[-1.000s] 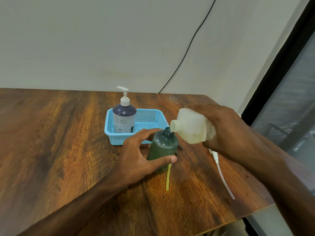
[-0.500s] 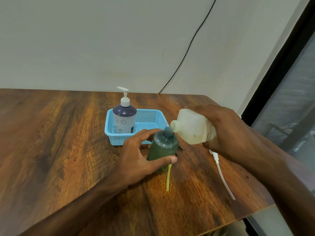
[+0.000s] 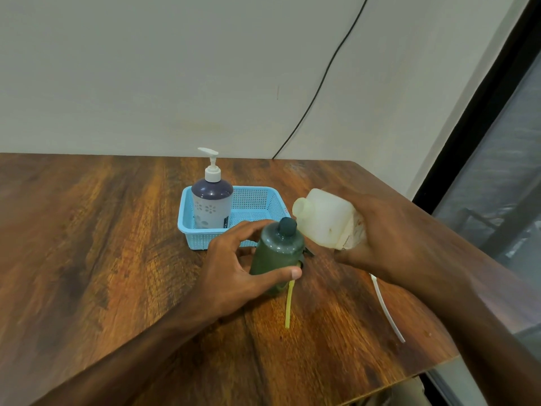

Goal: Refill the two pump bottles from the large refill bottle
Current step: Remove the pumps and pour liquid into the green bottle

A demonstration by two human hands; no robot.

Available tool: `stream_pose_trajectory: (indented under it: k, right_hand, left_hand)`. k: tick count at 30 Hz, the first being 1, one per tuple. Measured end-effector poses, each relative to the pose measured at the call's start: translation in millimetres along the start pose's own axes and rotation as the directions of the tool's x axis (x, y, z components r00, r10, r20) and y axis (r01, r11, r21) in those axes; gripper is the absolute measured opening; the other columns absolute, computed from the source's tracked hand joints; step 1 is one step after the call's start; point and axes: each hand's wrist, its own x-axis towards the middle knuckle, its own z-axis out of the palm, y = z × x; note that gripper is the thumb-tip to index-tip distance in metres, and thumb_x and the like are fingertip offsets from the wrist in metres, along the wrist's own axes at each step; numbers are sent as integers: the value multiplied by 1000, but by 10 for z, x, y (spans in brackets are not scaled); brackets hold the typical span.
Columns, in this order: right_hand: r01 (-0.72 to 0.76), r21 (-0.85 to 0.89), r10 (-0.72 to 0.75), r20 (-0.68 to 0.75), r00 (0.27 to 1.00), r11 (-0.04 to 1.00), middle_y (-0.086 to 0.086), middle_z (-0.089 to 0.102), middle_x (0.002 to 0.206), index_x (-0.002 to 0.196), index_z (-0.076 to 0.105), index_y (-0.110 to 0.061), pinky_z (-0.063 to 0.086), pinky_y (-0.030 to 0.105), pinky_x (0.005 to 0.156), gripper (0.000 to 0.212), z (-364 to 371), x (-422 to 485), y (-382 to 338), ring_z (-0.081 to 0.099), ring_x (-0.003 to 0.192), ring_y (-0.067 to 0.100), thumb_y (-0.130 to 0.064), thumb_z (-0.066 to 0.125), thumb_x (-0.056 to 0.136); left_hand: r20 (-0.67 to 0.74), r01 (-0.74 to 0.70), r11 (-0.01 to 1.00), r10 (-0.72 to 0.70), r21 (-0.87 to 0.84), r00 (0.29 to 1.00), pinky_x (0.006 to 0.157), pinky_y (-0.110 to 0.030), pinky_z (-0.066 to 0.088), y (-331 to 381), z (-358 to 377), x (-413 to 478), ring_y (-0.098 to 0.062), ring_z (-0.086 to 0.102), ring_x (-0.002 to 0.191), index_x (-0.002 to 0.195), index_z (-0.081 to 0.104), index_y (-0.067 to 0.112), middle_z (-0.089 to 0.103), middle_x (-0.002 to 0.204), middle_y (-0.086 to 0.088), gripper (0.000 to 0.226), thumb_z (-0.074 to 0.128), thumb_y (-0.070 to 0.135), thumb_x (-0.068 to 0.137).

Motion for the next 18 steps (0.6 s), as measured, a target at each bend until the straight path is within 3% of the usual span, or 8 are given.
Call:
stream_pose_trajectory:
  k: [5,10,15,18]
  right_hand:
    - [-90,245,101,-34,994,965,-18,58,105,124,48,-46,46,8,70,75,201,-2,49,57,95,-7,-35,93,64]
    - [-281,339,322,-72,944,898,-14,60,123,139,45,-36,53,27,79,97,501,-17,212,60,107,11,-54,89,55]
    - [-389,532,492,-59,869,752,-6,63,136,142,49,-29,60,45,89,92,698,-73,282,65,117,17,-40,92,62]
    - [-436,620,596,-64,801,653,-4,63,139,142,50,-27,61,46,88,90,823,-111,314,65,119,18,-37,93,63]
  left_hand:
    - [8,-10,1000,10,2,1000,90,-9,50,34,16,3,7,58,119,123,63,42,65,121,31,65,92,45,65]
    - [-2,14,1000,-14,11,1000,86,-2,45,3,0,5,14,56,118,121,61,44,63,122,36,64,90,47,64]
    - [-19,48,998,-47,35,999,83,0,44,-85,-11,21,17,55,116,120,60,46,64,114,41,65,92,46,63]
    - [-26,71,997,-69,41,997,84,-2,48,-141,-18,22,13,56,116,121,61,46,66,116,35,66,92,48,63]
